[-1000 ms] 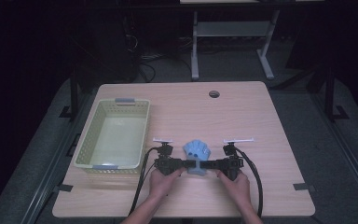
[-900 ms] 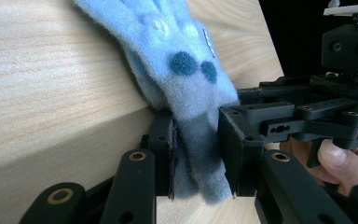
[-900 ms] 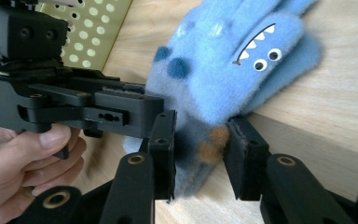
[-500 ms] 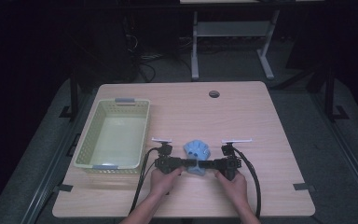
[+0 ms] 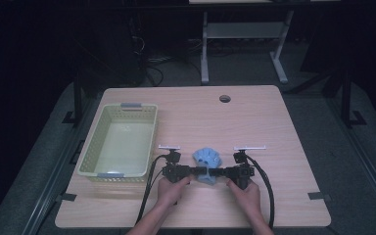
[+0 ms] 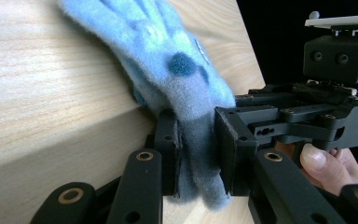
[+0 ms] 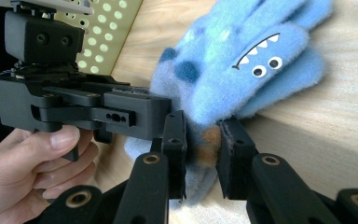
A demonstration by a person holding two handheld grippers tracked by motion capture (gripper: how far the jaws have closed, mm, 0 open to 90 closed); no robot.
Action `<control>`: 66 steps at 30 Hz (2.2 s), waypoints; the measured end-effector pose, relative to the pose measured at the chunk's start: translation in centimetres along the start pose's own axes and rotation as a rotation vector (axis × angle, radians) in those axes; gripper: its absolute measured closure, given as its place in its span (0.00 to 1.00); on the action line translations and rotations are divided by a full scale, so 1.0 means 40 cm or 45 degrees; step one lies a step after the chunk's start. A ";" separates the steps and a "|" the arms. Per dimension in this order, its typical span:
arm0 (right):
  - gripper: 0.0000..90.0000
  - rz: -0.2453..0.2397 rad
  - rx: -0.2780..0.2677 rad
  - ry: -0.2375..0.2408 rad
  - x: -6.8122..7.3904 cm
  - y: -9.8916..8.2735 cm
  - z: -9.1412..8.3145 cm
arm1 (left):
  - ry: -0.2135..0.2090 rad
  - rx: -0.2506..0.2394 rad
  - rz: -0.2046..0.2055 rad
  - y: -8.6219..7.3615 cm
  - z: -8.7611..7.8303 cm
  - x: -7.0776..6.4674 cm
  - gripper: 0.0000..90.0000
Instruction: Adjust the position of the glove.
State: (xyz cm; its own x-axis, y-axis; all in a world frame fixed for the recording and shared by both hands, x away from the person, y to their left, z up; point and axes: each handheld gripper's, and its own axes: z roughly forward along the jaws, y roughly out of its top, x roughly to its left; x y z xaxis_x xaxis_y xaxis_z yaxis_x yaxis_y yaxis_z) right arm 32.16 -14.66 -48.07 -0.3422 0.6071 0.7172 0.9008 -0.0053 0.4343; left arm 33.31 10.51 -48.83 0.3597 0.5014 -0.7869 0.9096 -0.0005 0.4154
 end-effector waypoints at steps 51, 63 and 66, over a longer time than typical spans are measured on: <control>0.85 -0.173 -0.077 0.062 0.172 0.101 -0.060 | -0.051 -0.119 0.156 0.083 -0.153 -0.117 0.79; 0.85 -0.198 -0.061 0.062 0.201 0.127 -0.050 | -0.054 -0.129 0.162 0.098 -0.183 -0.115 0.79; 0.85 -0.214 -0.052 0.056 0.210 0.132 -0.045 | -0.055 -0.132 0.163 0.099 -0.192 -0.113 0.79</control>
State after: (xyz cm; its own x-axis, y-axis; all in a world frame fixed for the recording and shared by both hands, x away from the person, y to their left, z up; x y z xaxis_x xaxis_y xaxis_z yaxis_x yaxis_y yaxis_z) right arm 33.55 -11.02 -38.77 -0.4989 0.5668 0.6556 0.8188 0.0605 0.5709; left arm 33.69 14.87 -40.11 0.4819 0.4653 -0.7424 0.8302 0.0284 0.5567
